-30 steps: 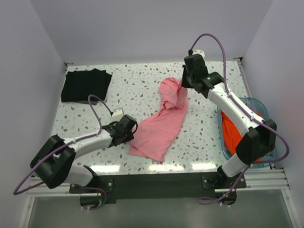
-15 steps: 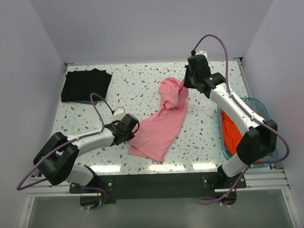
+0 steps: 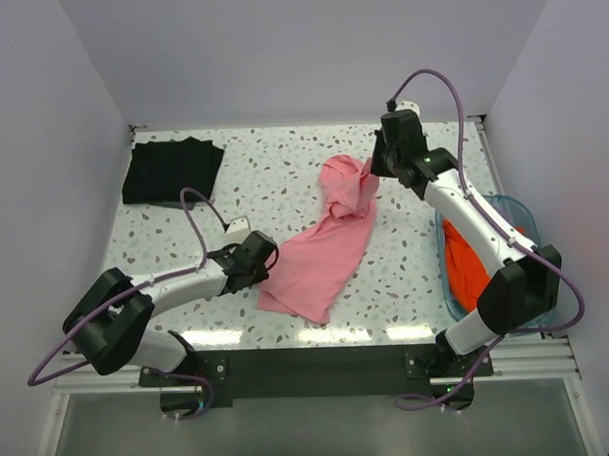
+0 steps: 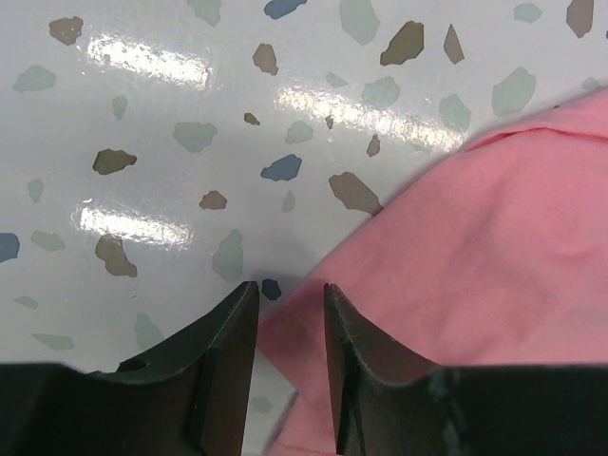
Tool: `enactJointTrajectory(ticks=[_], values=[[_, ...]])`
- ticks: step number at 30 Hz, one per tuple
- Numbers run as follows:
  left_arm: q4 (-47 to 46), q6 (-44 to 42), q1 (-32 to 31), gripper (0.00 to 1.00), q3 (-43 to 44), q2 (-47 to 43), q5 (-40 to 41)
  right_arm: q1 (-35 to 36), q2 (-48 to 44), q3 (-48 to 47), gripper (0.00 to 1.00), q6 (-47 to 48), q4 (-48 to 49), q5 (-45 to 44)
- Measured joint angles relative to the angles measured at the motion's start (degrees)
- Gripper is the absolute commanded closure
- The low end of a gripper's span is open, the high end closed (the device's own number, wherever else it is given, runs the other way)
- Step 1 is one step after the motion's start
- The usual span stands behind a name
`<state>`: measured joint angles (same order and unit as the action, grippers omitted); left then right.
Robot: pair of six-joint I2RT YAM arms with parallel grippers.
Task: Fold and stack the t-shirts
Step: Flatten the tshirt out
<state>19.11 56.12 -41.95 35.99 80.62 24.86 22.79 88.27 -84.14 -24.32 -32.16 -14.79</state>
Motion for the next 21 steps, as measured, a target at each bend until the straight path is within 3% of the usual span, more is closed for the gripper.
enactJointTrajectory(ticks=[8,12,13,17,21], values=[[1.79,0.0,-2.54,0.61,0.37,0.66,2.71,-0.09,-0.28,1.03,1.0,-0.02,0.09,0.85],[3.28,-0.17,-3.65,0.67,1.77,2.4,4.52,-0.33,-0.35,1.03,1.0,-0.02,0.07,0.85],[3.65,-0.22,-3.87,0.7,2.12,2.82,5.01,-0.42,-0.37,1.03,1.0,-0.02,0.07,0.85],[4.22,-0.79,-4.15,0.99,3.21,4.37,5.7,-0.96,-0.37,1.03,1.0,-0.02,0.07,0.98],[4.13,-1.49,-4.22,1.0,3.65,4.79,5.77,-1.66,-0.37,1.01,1.0,-0.02,0.04,1.22]])
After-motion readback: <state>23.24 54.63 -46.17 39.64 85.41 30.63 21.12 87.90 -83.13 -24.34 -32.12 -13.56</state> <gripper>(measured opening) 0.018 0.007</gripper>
